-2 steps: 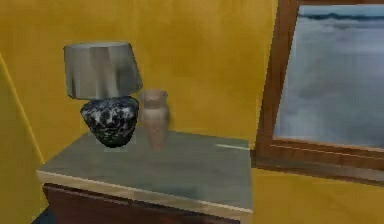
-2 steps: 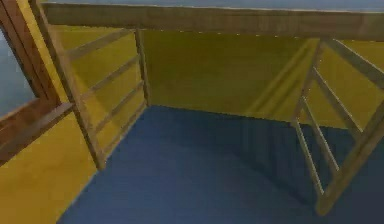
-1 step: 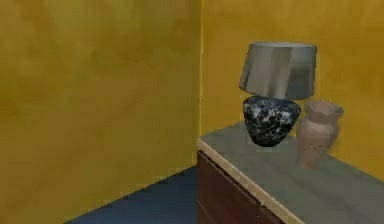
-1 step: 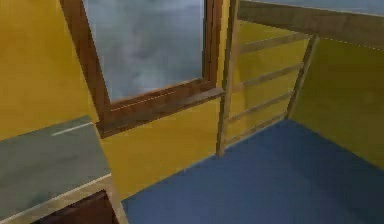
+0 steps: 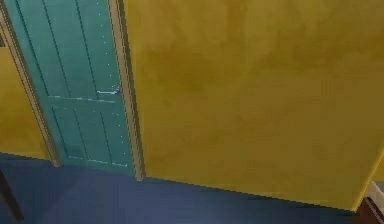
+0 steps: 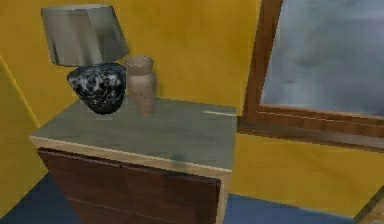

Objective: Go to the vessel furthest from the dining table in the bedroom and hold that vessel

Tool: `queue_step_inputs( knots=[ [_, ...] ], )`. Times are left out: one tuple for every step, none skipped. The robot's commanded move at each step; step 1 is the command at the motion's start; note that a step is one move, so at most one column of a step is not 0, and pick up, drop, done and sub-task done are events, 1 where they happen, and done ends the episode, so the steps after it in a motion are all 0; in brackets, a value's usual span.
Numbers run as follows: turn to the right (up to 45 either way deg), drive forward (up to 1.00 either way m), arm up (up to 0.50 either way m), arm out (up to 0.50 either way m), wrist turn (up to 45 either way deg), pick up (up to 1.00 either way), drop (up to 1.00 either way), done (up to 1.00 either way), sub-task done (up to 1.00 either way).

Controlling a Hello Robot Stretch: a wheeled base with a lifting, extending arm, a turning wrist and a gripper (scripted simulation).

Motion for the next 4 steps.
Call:
queue_step_inputs(
  knots=[
    [-9.0,0.00,0.00,0.00,0.0,0.00,0.00,0.00,0.00],
    [45.0,0.00,0.00,0.00,0.0,0.00,0.00,0.00,0.00],
    [45.0,0.00,0.00,0.00,0.0,0.00,0.00,0.00,0.00],
    [45.0,0.00,0.00,0.00,0.0,0.00,0.00,0.00,0.00]
  ],
)
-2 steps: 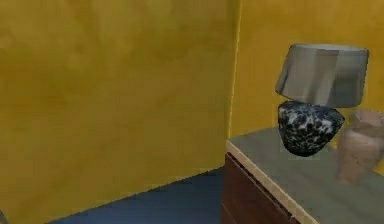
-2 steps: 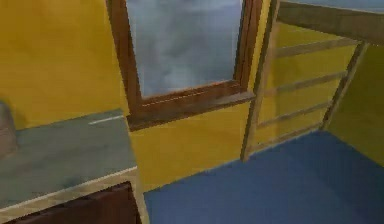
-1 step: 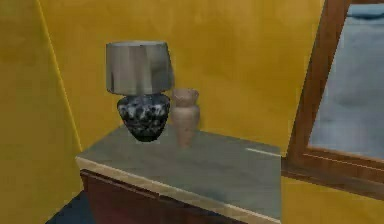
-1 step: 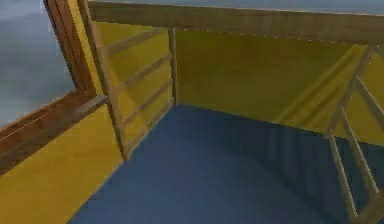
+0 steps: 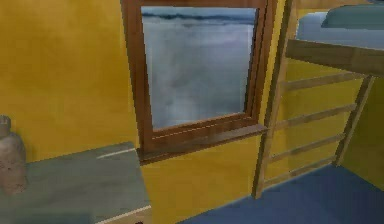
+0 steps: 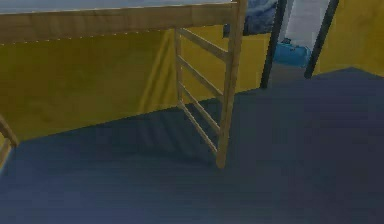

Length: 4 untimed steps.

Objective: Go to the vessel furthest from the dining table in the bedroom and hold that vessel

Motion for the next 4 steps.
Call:
queue_step_inputs(
  knots=[
    [9.0,0.00,0.00,0.00,0.0,0.00,0.00,0.00,0.00],
    [0.0,0.55,0.00,0.00,0.0,0.00,0.00,0.00,0.00],
    [-24.0,0.00,0.00,0.00,0.0,0.00,0.00,0.00,0.00],
    [0.0,0.20,0.00,0.00,0.0,0.00,0.00,0.00,0.00]
  ],
)
